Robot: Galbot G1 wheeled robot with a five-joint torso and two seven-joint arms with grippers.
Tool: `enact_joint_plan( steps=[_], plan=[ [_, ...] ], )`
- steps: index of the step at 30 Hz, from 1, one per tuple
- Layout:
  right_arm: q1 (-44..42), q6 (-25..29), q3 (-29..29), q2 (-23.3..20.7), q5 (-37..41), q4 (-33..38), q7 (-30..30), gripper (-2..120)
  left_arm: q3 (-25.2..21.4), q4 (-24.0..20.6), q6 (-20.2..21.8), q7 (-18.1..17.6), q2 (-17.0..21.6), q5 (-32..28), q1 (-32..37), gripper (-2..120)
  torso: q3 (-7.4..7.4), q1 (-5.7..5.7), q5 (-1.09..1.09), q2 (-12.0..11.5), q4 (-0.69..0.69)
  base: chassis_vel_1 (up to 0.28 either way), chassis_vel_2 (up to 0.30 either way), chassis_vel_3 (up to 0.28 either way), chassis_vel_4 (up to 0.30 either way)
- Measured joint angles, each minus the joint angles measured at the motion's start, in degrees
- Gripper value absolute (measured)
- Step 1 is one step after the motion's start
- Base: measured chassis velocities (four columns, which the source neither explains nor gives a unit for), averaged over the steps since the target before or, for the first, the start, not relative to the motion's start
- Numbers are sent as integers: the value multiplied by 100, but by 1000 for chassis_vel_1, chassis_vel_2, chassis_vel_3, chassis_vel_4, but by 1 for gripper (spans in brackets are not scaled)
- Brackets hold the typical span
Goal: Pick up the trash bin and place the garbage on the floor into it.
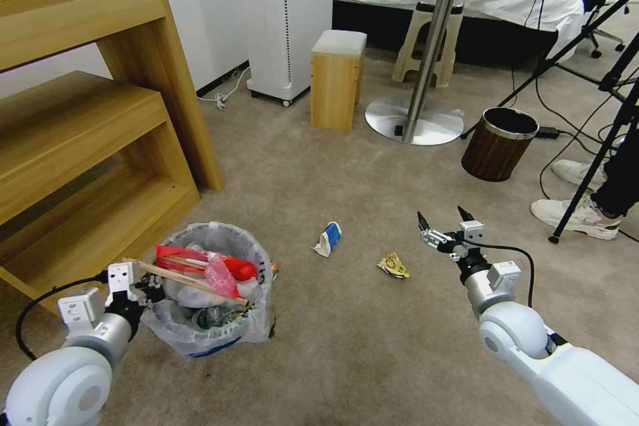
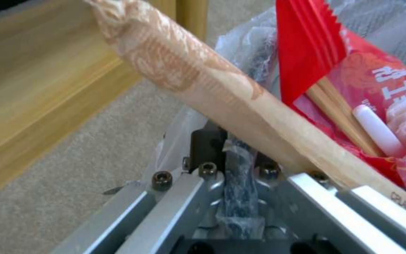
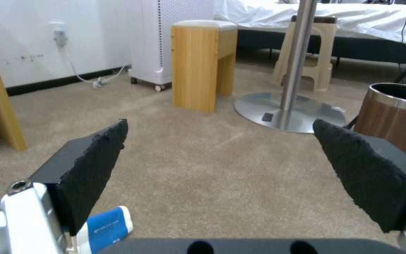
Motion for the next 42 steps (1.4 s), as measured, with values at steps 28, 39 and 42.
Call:
enact_joint_plan(
  steps=[28, 39, 42],
  plan=[
    [-20, 16, 26, 166, -54, -100, 11, 100, -594, 528, -144, 72, -103, -44, 52, 0, 0, 0, 0, 0, 0, 0, 0, 0, 0],
    [-6, 4, -8, 231, -65, -140, 21, 100, -816, 788, -175, 103, -64, -177, 26, 0, 0, 0, 0, 0, -1, 0, 0, 0, 0],
    [25, 4, -51, 262, -76, -162, 21, 100, -914, 810, -175, 126, -44, -199, 61, 0, 0, 0, 0, 0, -1, 0, 0, 0, 0]
  ],
)
